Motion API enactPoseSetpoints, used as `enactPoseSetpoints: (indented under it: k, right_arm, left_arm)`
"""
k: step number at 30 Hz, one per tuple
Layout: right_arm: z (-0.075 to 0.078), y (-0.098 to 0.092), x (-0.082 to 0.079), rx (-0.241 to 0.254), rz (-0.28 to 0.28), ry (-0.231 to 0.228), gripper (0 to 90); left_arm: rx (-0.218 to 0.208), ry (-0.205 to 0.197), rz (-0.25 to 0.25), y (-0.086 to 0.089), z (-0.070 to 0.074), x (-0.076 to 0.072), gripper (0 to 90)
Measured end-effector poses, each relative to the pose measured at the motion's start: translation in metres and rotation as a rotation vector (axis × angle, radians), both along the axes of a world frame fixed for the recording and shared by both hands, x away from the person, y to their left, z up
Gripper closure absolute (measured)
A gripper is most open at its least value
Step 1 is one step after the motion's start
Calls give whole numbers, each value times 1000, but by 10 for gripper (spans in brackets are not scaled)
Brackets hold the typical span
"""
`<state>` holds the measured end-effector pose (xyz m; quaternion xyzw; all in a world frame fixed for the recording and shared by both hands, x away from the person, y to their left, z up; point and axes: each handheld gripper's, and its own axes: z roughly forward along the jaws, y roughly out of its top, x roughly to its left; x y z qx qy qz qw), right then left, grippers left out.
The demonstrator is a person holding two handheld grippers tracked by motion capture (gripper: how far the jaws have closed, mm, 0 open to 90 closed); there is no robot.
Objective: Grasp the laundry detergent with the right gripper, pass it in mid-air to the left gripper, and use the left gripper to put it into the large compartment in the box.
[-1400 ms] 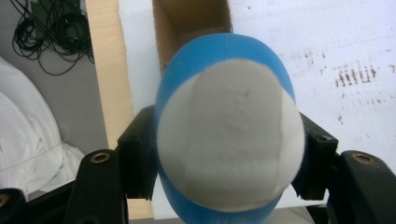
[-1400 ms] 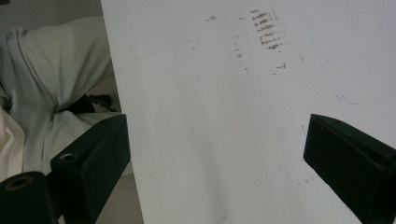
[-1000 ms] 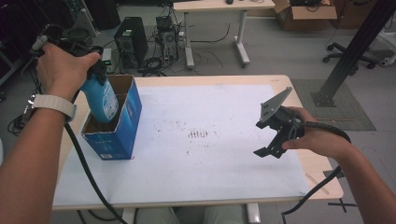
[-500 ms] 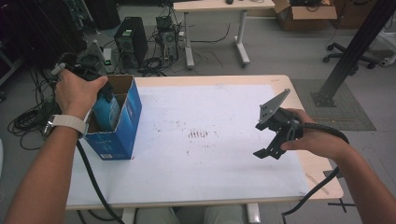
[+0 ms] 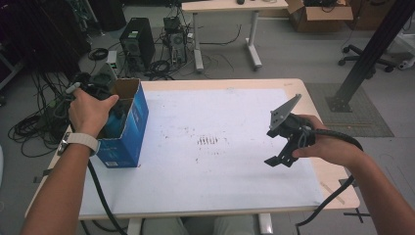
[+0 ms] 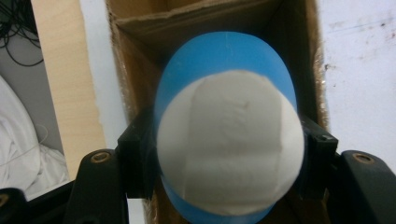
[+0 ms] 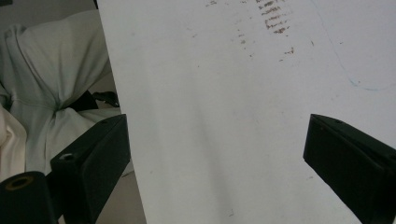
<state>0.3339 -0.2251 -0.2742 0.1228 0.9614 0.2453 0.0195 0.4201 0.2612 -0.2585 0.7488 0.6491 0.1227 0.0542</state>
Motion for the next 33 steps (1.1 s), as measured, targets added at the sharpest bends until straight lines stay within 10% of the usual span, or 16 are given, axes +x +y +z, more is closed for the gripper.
enactPoseSetpoints:
  k: [10,33]
  right_arm:
    - [-3,-1,1,-2,-3,5,73]
    - [-5,1,-3,-9,3,11,75]
  left_arm:
    - [8,24,-3,1,-20,1,378]
    - [-48,20,14,8,-13,-3,269]
